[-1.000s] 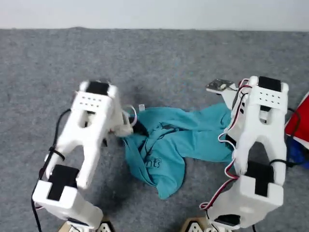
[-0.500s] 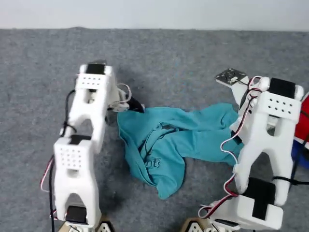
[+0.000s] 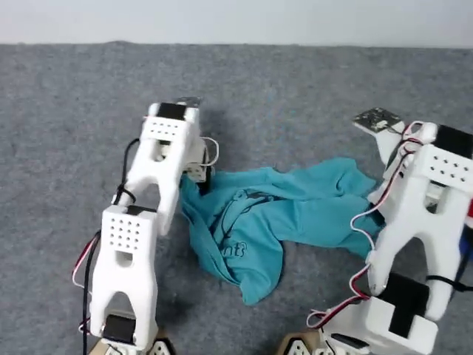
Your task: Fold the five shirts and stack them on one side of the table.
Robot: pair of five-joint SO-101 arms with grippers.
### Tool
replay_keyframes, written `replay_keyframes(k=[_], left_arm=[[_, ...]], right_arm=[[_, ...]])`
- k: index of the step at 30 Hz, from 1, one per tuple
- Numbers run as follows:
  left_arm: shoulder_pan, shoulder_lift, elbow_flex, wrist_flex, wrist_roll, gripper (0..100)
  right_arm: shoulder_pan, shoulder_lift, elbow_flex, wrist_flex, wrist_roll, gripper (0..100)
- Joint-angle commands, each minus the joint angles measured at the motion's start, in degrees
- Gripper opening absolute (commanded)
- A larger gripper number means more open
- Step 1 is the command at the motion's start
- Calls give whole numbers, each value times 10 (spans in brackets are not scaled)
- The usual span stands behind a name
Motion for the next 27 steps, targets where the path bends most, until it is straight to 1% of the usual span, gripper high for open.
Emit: replay_keyframes(k=[1,3,6,9,12,13,15,19,20,21,22,24,27], left_arm=[[10,-16,-3,15,13,13],[18,-25,-33,6,23,13],[11,-20,-96,-21,23,13],[-18,3,-168,-44,18,15],[-62,38,-245,-74,11,23],[-78,52,-269,-85,1,43],[-108,81,-311,-95,-11,134],[-130,118,-388,-47,-25,438],[-132,123,-405,-31,-29,498],[-132,127,-413,-8,-33,536],[-130,127,-415,12,-40,542],[-127,122,-417,18,-47,530],[-127,82,-407,20,-43,485]], right_arm=[[11,-24,29,22,-6,263],[11,-25,63,22,-5,263],[11,-25,113,22,-4,263],[15,-31,149,22,-3,263],[11,-63,174,22,-1,263],[10,-76,180,22,-1,263],[-3,-102,189,22,-1,263],[-39,-143,210,22,-1,263],[-47,-152,215,22,-3,263],[-53,-159,219,21,-4,263],[-58,-165,222,21,-5,263],[-63,-175,221,17,-8,263],[-75,-196,212,-15,-58,262]])
